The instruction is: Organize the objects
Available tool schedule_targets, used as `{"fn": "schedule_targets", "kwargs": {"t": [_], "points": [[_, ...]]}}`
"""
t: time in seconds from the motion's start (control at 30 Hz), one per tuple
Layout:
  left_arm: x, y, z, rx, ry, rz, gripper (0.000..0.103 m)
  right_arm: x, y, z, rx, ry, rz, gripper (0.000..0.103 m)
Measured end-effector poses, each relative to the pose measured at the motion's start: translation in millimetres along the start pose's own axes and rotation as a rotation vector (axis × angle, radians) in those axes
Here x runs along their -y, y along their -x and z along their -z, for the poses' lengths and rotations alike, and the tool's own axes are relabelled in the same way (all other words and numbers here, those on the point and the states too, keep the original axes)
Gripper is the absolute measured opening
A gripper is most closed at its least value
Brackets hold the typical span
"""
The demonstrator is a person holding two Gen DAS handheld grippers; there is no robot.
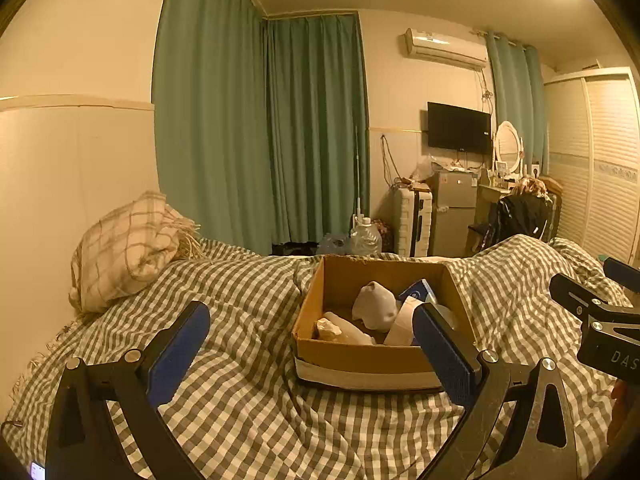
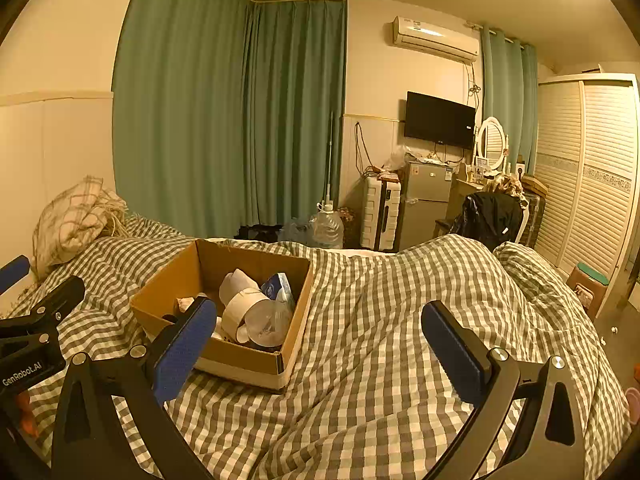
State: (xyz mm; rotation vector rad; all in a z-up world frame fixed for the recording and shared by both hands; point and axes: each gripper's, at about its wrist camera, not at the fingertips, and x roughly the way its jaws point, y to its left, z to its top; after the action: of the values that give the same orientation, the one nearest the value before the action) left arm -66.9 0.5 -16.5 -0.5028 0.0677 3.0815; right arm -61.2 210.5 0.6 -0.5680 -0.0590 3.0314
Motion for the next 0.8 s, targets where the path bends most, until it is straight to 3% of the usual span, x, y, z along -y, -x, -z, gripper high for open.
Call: {"fn": "schedule_targets", "kwargs": {"t": [0.8], "points": [[1.7, -0.7, 2.7, -0.009, -0.001, 0.008, 0.103, -2.5, -1.2, 4.6, -0.009, 0.013, -0.003, 0.103]]}}
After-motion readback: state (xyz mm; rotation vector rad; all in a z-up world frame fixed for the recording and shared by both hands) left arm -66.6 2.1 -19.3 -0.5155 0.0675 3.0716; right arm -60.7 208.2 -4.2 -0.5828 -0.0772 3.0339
